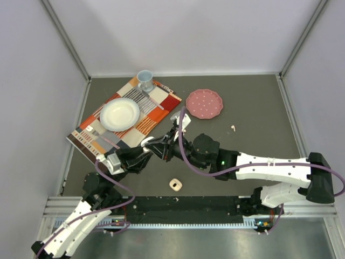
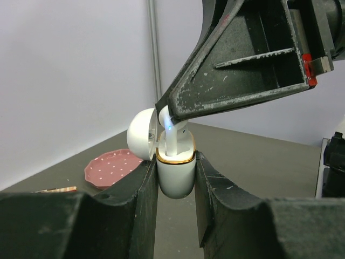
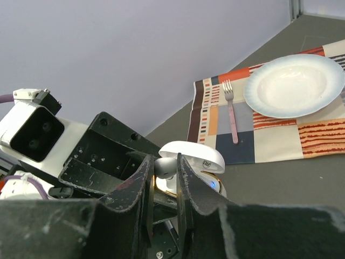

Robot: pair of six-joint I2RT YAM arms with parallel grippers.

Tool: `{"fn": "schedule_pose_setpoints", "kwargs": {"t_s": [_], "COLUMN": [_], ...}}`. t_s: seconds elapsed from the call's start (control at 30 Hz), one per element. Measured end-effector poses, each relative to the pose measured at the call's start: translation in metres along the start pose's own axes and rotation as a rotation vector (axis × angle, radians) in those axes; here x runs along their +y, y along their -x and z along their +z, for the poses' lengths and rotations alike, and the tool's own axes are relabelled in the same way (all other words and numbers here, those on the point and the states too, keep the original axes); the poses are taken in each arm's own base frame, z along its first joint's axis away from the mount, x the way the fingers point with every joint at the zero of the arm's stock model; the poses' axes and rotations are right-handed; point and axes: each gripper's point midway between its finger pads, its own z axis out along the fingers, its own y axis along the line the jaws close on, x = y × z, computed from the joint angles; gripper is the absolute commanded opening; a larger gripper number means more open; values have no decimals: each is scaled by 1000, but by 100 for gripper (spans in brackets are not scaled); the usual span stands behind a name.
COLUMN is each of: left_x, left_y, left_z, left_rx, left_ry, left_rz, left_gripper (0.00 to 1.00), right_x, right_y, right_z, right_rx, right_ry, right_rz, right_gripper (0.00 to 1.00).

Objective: Insert the wireless bluetooth earbuds into the charging case
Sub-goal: Insert the left earbud into the left side groove of the charging case.

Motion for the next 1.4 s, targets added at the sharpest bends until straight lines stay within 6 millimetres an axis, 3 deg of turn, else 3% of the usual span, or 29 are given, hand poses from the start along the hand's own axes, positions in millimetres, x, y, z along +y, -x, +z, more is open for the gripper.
{"fn": "schedule_pose_setpoints", "kwargs": {"t_s": [0.63,0.73,0.87,1.03,1.1,1.4], "left_x": [1,1,1,2,2,4], "left_y": [-3,-4,-4,-5,-6,-9], "left_z": [-1,-1,-1,-2,-2,-1], "left_rx": [6,9,9,15,16,28], "left_ry": [9,9,9,10,11,19], "left_rz": [-2,-3,-3,-5,-5,-9], "left_gripper": [0,0,0,0,0,0], "right_x": [-4,-5,-5,-7,-7,-9], "right_y": [-9,-10,-10,-11,-11,-13], "right_z": [3,3,3,3,3,2], "right_rx": [22,25,24,28,29,37], "right_ry": [-15,-19,-21,-29,-31,-40], "right_rz": [-9,-10,-10,-12,-13,-16], "right_gripper": [0,3,15,18,25,29]}}
